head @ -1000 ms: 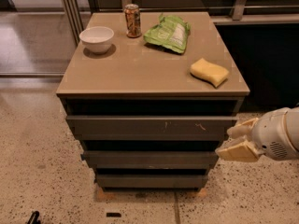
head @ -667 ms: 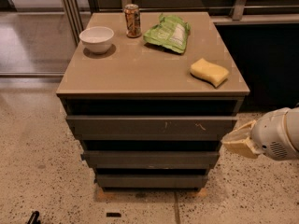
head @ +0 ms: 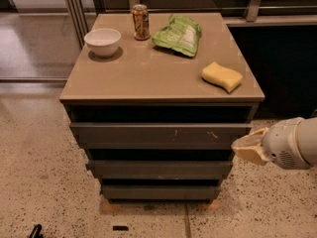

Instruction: Open top drawer

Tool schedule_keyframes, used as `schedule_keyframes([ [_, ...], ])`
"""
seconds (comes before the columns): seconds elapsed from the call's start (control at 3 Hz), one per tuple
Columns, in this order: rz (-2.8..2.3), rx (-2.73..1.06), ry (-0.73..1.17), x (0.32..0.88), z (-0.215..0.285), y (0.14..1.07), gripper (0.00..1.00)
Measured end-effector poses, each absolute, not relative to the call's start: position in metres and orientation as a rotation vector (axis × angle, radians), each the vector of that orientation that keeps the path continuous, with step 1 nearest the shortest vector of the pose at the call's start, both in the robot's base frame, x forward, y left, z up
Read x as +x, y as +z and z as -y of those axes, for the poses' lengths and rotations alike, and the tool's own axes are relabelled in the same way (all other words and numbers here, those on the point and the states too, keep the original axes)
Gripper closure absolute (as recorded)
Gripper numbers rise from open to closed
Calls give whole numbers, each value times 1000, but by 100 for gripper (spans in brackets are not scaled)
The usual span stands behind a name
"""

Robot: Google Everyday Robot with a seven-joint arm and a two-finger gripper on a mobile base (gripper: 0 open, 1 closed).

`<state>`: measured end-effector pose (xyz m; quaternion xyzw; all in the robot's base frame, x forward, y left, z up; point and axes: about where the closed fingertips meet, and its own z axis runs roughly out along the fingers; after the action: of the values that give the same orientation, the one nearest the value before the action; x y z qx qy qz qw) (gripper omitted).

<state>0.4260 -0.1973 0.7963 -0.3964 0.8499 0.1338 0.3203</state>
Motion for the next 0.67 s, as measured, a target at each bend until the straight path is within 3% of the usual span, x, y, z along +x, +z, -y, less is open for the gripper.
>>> schedule_keyframes([
  [0.67, -1961, -800, 461, 521, 169, 757, 100],
])
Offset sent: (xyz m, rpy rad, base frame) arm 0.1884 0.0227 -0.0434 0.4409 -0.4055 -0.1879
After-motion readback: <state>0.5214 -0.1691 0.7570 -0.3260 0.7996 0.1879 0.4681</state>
